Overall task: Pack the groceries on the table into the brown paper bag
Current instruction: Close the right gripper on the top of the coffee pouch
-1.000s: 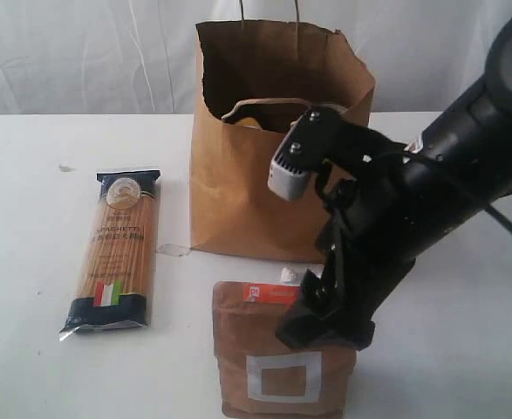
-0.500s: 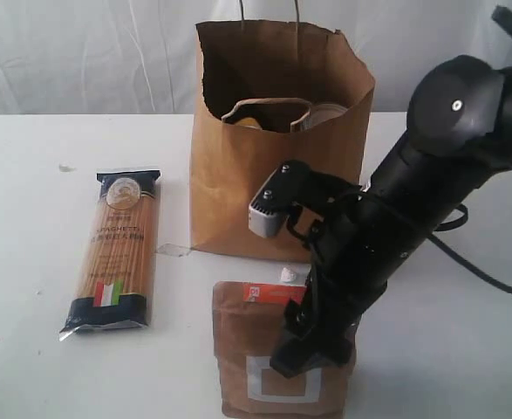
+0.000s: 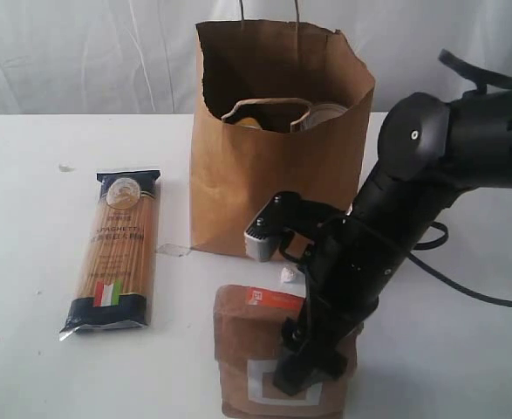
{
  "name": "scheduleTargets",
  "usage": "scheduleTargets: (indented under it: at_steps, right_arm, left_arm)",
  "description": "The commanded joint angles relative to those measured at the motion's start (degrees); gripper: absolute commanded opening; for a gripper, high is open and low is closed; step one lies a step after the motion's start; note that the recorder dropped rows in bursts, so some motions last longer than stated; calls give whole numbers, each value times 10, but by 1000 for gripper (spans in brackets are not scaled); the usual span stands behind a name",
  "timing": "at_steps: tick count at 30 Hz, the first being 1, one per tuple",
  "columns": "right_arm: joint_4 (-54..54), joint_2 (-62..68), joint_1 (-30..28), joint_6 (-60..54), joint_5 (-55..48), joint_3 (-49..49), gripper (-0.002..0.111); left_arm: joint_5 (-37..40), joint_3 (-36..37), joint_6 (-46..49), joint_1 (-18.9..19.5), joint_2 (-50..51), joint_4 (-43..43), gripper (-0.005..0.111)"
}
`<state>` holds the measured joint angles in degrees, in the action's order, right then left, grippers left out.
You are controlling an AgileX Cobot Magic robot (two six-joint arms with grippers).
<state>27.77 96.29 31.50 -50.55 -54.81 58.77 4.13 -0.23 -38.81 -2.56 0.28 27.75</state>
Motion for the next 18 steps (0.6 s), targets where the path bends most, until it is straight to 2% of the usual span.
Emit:
scheduleTargets:
  at_steps: [1, 5, 7, 14, 18]
  right_arm:
    - [-12, 11, 0, -7, 9, -1, 105]
    - [-12, 12, 0, -7, 18, -1, 105]
    - [-12, 12, 0, 1, 25, -1, 100]
    - [-13, 12, 0, 47, 8, -1, 56]
    - [-16, 4, 0, 47, 4, 0, 47]
  left_arm:
    - [2, 2, 0, 1, -3, 1, 0]
    - [2, 2, 0, 1, -3, 1, 0]
    - [2, 2, 0, 1, -3, 1, 0]
    - [2, 2, 0, 1, -3, 1, 0]
    - [2, 2, 0, 1, -3, 1, 0]
